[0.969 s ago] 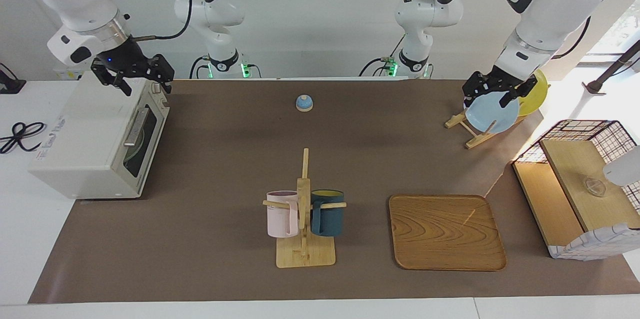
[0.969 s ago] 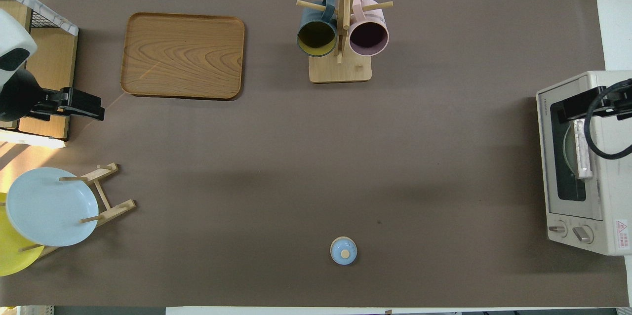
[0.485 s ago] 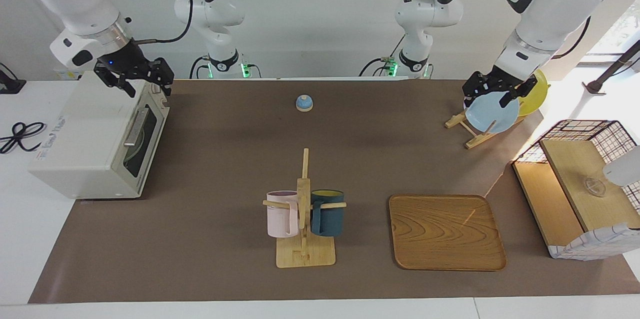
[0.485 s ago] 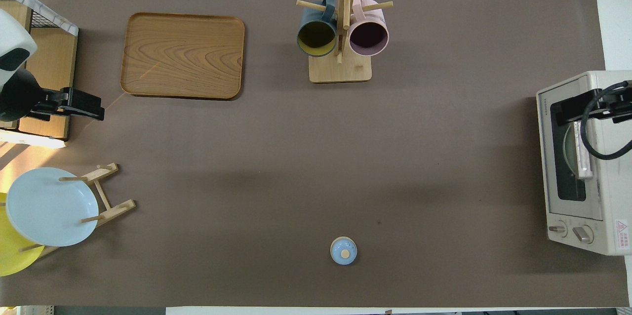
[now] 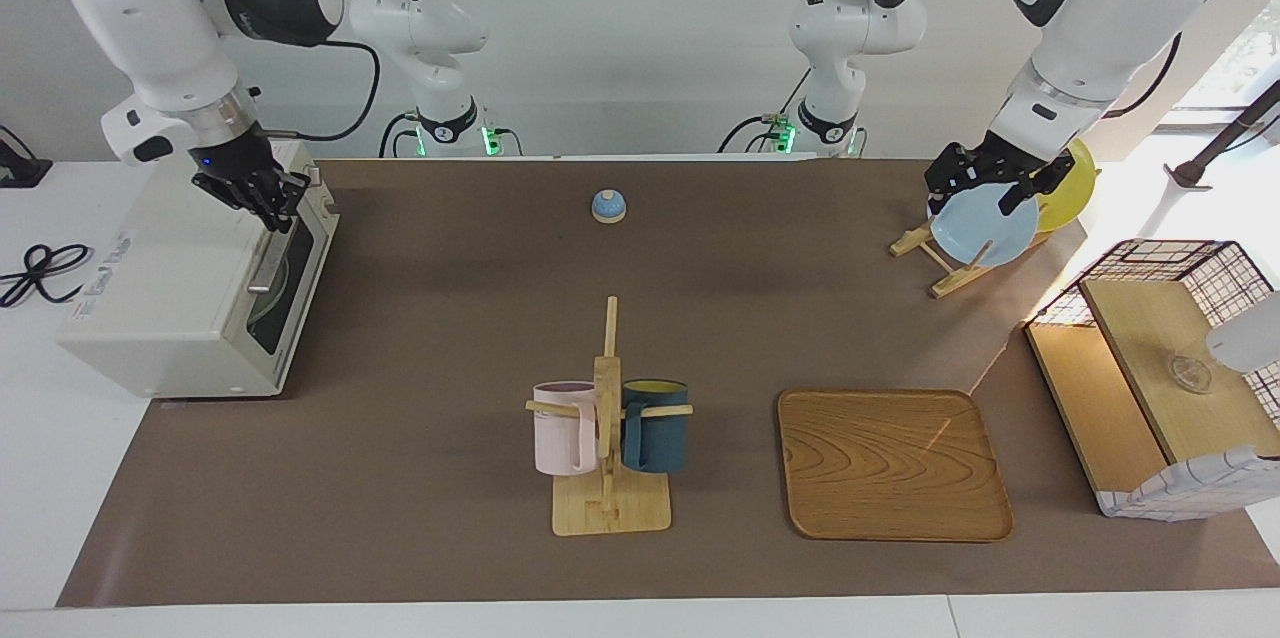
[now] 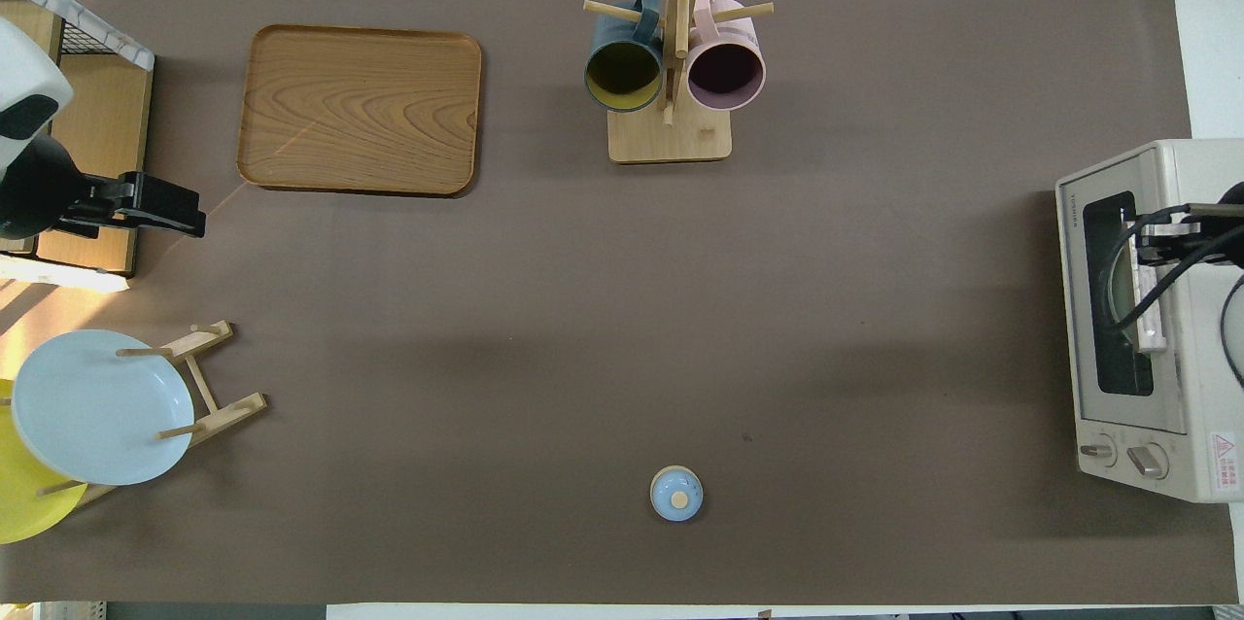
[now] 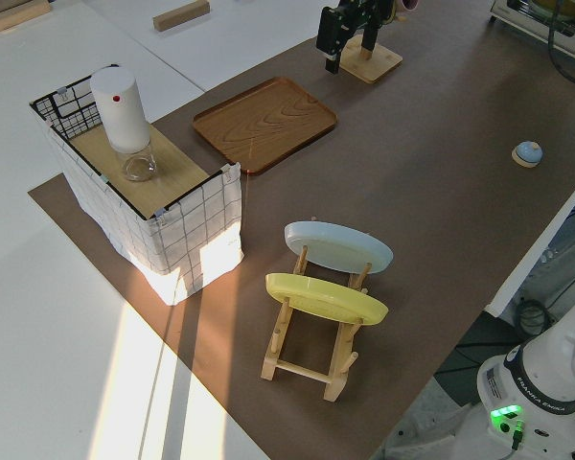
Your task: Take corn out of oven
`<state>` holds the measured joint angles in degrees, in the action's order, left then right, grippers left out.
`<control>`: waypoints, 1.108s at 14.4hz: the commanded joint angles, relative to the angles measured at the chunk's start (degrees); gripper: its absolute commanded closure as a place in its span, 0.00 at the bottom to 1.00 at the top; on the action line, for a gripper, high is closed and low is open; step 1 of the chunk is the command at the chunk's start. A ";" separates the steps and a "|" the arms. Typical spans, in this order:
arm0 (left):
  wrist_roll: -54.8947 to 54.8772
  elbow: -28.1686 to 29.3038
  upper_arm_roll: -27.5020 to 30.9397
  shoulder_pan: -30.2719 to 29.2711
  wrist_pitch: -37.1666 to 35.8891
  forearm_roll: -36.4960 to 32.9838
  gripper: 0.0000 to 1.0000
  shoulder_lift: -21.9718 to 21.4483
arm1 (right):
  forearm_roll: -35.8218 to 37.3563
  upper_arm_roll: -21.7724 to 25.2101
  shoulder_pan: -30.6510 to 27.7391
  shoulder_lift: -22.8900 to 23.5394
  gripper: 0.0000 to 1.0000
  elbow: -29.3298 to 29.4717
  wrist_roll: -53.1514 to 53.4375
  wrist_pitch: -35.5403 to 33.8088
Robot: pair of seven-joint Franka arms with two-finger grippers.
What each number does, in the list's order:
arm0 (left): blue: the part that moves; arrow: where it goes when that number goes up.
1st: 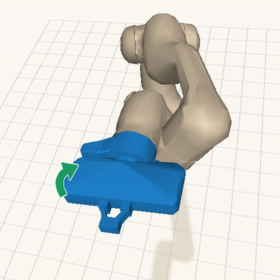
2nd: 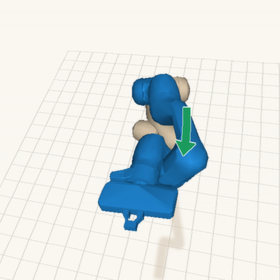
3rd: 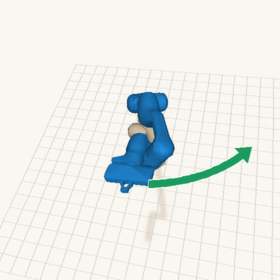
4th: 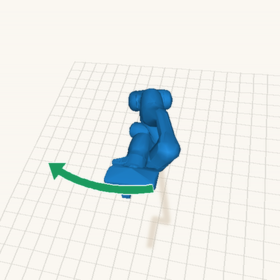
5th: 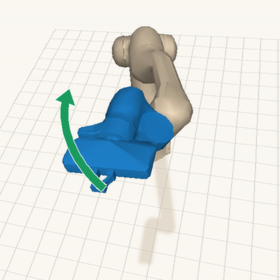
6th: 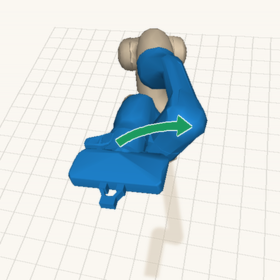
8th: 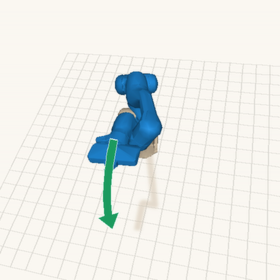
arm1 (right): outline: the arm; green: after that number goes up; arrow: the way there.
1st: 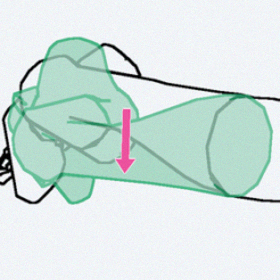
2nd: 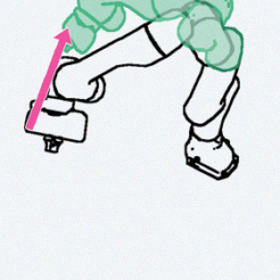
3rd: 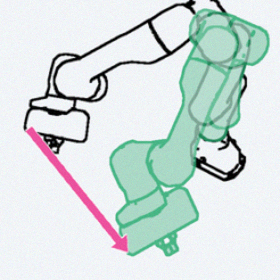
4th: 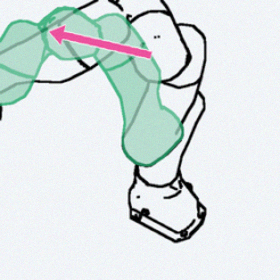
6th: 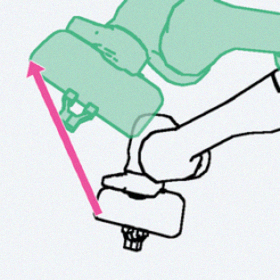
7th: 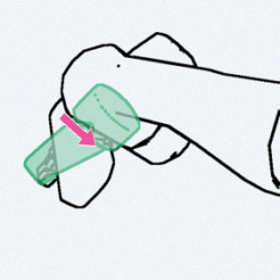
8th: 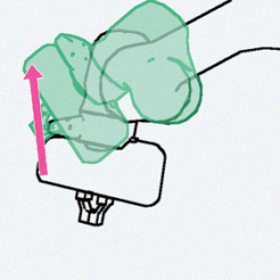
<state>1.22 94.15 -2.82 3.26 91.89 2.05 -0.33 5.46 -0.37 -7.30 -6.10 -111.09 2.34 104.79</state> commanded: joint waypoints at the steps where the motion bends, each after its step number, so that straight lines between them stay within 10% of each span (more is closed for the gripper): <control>1: 0.01 0.60 -0.26 -0.45 -0.58 -1.08 0.00 -1.07 | 2.36 -0.68 -2.54 -3.31 1.00 -6.15 1.26 3.57; 16: 0.01 0.60 -0.26 -0.36 -0.58 -1.08 0.00 -1.07 | 4.12 -0.77 -4.83 -1.28 1.00 -10.28 1.44 6.92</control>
<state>1.22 94.15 -2.82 3.26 91.89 2.05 -0.33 8.56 -0.34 -11.13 -7.04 -119.93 2.97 110.40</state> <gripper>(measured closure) 0.000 0.991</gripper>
